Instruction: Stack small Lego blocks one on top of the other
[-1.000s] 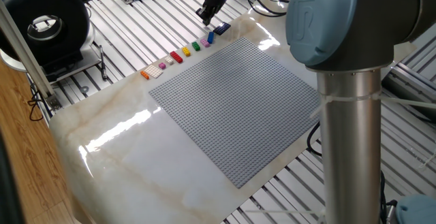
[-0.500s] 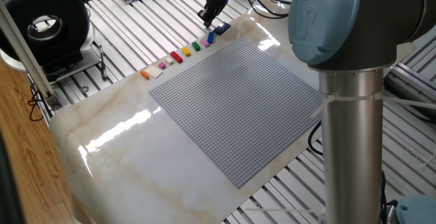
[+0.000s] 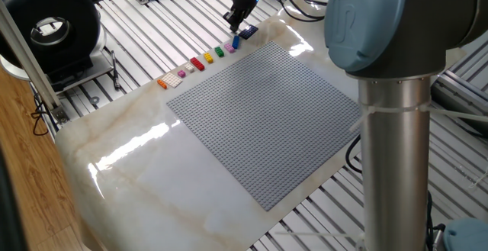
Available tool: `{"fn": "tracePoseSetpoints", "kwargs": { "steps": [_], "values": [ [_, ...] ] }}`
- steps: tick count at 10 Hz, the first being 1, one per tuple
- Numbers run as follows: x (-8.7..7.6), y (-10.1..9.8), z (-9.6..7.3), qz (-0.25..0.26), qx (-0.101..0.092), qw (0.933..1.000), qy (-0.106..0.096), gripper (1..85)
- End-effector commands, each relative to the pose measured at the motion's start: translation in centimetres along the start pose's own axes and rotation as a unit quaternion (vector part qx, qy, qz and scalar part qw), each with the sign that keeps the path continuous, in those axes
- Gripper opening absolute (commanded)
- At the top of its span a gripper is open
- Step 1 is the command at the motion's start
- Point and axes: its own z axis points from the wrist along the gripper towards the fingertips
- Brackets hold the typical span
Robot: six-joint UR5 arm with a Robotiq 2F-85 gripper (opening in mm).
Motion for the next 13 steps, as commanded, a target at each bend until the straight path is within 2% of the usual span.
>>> {"fn": "tracePoseSetpoints", "kwargs": {
  "steps": [1,6,11,13],
  "values": [
    [0.5,0.0,-0.3,0.009,-0.007,0.9999,0.0,1.0],
    [1.4,-0.1,-0.5,0.015,-0.008,0.9998,0.004,1.0],
    [2.4,-0.9,-1.2,0.02,0.002,0.9997,0.016,1.0],
    [2.7,-1.1,-1.4,0.023,0.0,0.9995,0.021,1.0]
  ]
}}
